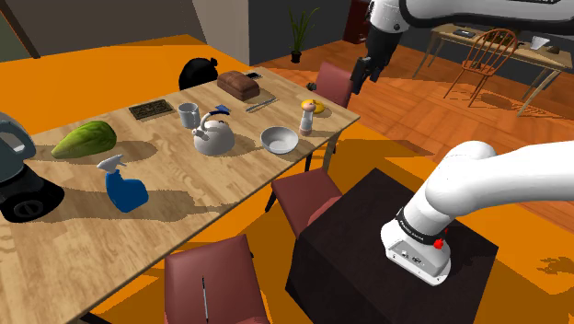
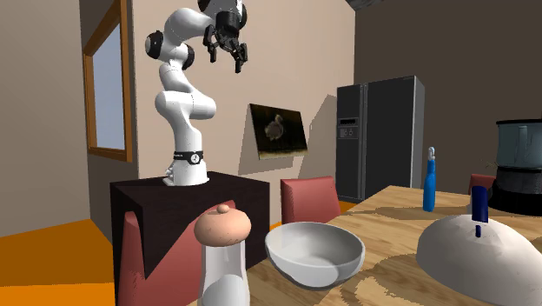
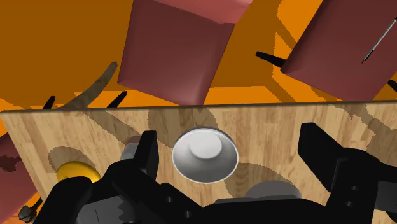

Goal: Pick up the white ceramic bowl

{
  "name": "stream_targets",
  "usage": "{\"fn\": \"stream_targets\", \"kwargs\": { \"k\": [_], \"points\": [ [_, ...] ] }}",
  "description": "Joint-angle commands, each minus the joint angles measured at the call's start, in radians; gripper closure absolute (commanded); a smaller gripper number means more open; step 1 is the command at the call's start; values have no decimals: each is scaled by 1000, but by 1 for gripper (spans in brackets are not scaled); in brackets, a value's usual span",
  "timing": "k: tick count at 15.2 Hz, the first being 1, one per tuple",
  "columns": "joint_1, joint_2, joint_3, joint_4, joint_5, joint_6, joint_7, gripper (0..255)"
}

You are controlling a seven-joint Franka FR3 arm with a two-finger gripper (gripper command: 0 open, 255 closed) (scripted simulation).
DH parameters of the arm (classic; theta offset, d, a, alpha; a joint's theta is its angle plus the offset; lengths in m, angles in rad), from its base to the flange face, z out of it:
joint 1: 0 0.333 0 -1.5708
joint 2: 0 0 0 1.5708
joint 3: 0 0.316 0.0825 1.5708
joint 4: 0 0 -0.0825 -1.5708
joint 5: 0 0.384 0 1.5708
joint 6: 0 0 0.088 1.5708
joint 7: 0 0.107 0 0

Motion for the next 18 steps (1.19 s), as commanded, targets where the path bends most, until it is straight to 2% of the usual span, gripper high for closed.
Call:
{"fn": "stream_targets", "kwargs": {
  "k": [1,9,18],
  "points": [
    [0,0,0,0,0,0,0,0],
    [-2,244,41,-33,-19,259,67,0],
    [-20,586,87,41,-85,500,165,0]
  ]
}}
